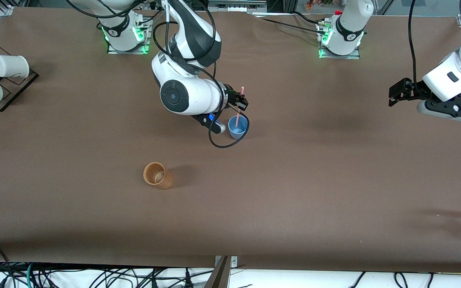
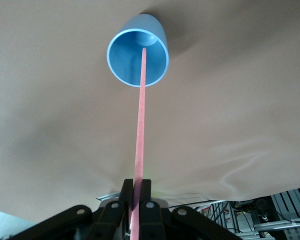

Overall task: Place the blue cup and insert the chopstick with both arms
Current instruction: 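Lower the chopstick into the blue cup with the right gripper, then open the right gripper to release the chopstick in the cup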

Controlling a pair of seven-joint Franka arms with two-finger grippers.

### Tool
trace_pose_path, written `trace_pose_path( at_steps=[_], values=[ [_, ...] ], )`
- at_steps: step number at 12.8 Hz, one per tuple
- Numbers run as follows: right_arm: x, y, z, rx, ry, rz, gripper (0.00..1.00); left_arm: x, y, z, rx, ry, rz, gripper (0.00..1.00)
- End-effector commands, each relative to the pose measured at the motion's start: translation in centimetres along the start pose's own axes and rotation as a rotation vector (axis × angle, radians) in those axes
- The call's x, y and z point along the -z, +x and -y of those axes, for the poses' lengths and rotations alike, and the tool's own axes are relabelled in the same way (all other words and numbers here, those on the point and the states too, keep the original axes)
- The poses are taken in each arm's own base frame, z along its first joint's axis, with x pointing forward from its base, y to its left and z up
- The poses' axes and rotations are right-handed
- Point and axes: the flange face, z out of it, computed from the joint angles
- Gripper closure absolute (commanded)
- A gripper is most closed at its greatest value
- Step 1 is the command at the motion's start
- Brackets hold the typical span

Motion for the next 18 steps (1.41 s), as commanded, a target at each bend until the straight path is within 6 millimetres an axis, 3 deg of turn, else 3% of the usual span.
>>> trace_pose_path(
  at_steps=[1,2,3,4,5,6,10,13,14,18],
  values=[
    [0.6,-0.8,-0.6,-0.027,0.016,0.011,0.98,0.4,0.2,0.1,-0.004,-0.019,-0.002,0.00],
    [0.5,-0.7,-0.6,-0.027,0.016,0.011,0.96,0.4,0.2,0.1,-0.004,-0.019,-0.002,0.00],
    [0.2,-0.6,-0.6,-0.021,0.011,0.007,0.88,0.4,0.2,0.0,-0.004,-0.021,-0.002,0.00],
    [0.0,-0.2,-0.5,-0.022,0.012,-0.001,0.43,0.4,0.2,0.0,-0.004,-0.021,-0.002,0.00],
    [-0.1,-0.2,-0.4,-0.022,0.019,-0.011,0.05,0.4,0.2,0.1,0.000,-0.019,-0.002,0.00],
    [-0.1,-0.3,-0.3,-0.014,0.026,-0.023,0.00,0.4,0.2,0.0,0.000,-0.021,-0.002,0.00],
    [1.7,0.9,-0.7,0.060,0.001,-0.138,0.00,0.4,0.2,0.0,0.000,-0.021,-0.002,0.00],
    [7.3,3.2,-2.6,0.210,-0.041,-0.327,0.00,0.4,0.2,0.0,0.003,-0.021,-0.002,0.00],
    [9.2,4.8,-3.5,0.270,-0.062,-0.364,0.00,0.4,0.2,0.0,0.005,-0.021,-0.002,0.00],
    [16.6,9.5,-9.5,0.506,-0.183,-0.479,0.00,0.4,0.3,-0.2,0.002,-0.021,-0.001,0.00]
  ],
)
